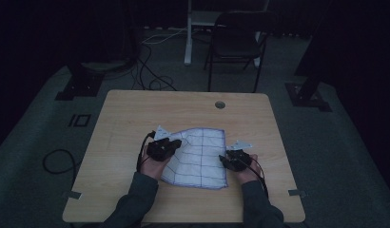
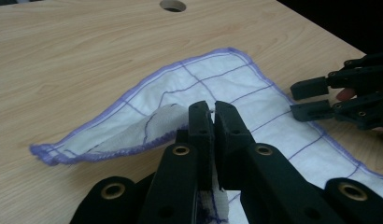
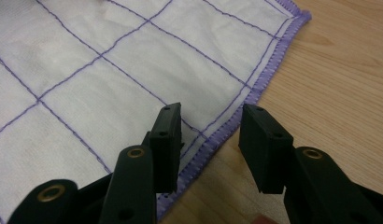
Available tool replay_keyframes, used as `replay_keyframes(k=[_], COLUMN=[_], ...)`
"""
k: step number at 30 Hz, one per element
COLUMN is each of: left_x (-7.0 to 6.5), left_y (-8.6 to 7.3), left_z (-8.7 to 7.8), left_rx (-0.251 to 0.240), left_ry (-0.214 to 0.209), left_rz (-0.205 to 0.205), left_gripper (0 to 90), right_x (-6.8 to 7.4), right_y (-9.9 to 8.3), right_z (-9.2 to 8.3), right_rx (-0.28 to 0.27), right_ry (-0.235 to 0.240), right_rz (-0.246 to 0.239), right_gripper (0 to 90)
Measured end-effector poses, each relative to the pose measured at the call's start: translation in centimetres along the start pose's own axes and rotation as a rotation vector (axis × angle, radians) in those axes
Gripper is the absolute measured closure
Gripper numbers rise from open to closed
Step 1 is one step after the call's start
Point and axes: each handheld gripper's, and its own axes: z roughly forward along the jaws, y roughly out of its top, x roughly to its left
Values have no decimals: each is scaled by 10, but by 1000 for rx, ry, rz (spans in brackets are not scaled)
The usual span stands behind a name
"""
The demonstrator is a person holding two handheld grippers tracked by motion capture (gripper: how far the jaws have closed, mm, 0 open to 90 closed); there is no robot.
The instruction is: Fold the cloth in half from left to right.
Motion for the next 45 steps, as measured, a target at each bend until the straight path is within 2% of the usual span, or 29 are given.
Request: replay_keyframes(k=[16, 29, 35, 45], left_x=[-25, -35, -38, -44], left_y=[15, 20, 21, 23], left_z=[19, 34, 38, 50], left_rx=[-2, 6, 7, 26], left_ry=[-58, -88, -97, -111], left_rz=[41, 53, 45, 61], left_gripper=[869, 869, 868, 868], right_x=[-1, -6, -11, -16], right_y=[0, -1, -5, -6], right_z=[0, -12, -15, -17], right_rx=[0, -29, -35, -42], right_ry=[1, -4, -4, -4], right_rz=[2, 13, 46, 59], right_gripper=[580, 573, 573, 571])
